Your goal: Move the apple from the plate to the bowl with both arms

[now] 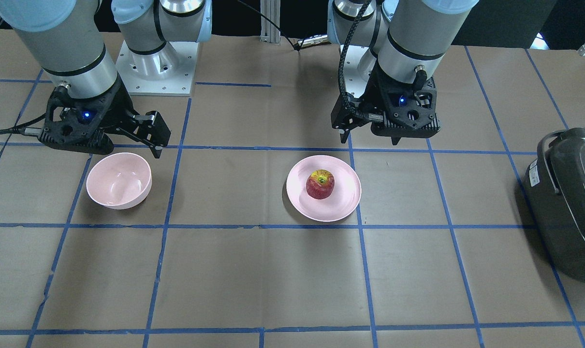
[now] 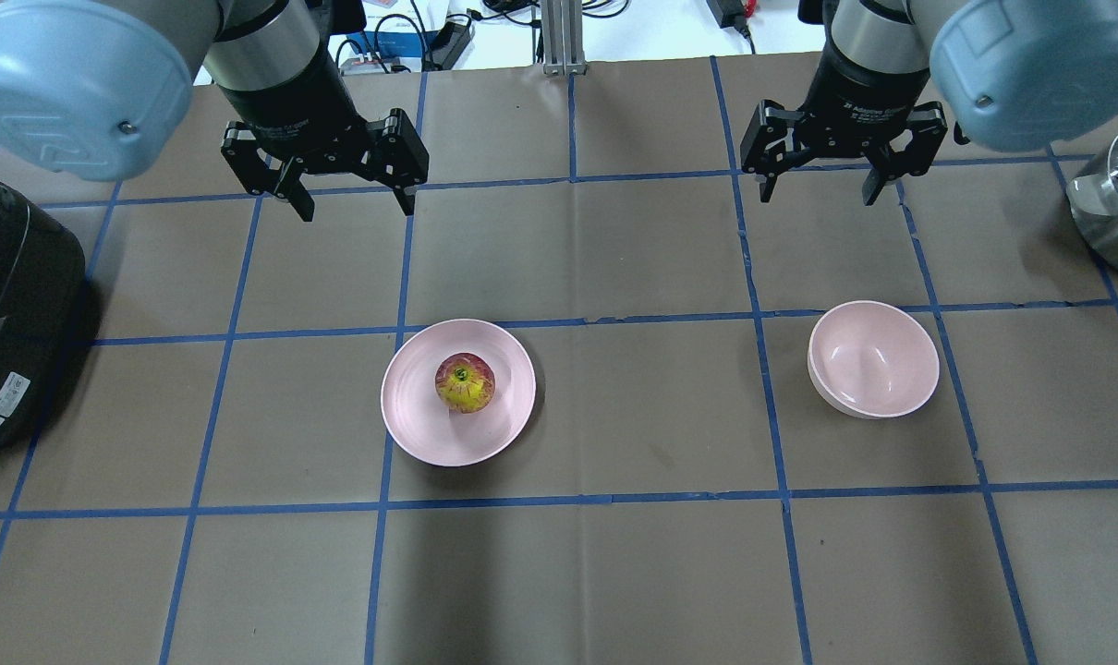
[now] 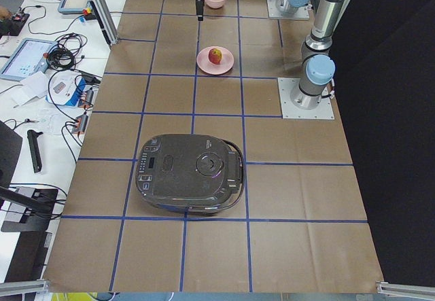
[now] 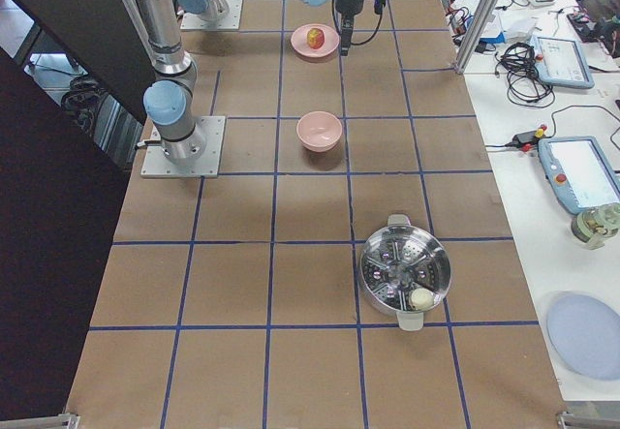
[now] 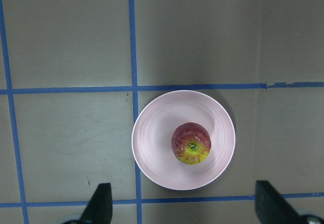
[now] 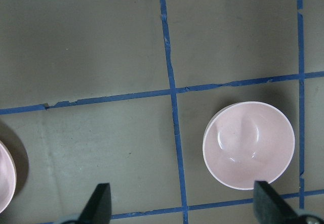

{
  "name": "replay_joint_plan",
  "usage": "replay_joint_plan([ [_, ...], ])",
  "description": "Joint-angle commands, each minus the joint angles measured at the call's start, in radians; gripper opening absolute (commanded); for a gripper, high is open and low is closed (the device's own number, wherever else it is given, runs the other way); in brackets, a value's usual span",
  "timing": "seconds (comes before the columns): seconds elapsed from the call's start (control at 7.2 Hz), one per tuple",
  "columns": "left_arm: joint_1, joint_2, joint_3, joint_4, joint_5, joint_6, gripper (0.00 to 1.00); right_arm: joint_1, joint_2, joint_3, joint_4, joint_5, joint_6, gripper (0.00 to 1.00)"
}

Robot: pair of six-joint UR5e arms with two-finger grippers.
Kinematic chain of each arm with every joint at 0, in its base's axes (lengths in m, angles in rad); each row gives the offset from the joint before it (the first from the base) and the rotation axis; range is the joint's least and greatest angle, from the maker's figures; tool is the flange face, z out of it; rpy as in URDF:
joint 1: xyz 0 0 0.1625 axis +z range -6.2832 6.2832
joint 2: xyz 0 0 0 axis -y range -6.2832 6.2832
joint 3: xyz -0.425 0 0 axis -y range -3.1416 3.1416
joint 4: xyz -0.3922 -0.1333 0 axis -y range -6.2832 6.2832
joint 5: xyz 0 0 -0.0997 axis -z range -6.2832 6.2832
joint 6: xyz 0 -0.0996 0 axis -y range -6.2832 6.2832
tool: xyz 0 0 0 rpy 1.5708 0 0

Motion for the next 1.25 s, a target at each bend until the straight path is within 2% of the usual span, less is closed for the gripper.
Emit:
replay_joint_plan([
  [0.0, 0.000, 0.000, 0.000, 0.000, 0.000, 0.000, 1.00, -0.001, -0.003, -0.002, 0.036, 0.001, -0.001, 1.00],
  [0.69, -0.008, -0.003, -0.018, 0.000, -0.002, 0.000, 1.00, -0.033, 0.012, 0.025, 0.026, -0.013, -0.055, 1.00],
  [0.83, -0.011, -0.003, -0.050, 0.003, -0.002, 0.003, 1.00, -0.100, 0.014, 0.074, 0.021, -0.033, -0.141, 1.00],
  [0.97, -0.012, -0.020, -0.098, 0.038, -0.003, 0.000, 1.00, -0.184, 0.015, 0.147, -0.047, -0.053, -0.223, 0.99],
  [1.11, -0.035, 0.000, -0.177, 0.119, 0.005, -0.094, 1.00, -0.240, 0.017, 0.242, -0.163, -0.079, -0.318, 1.00],
])
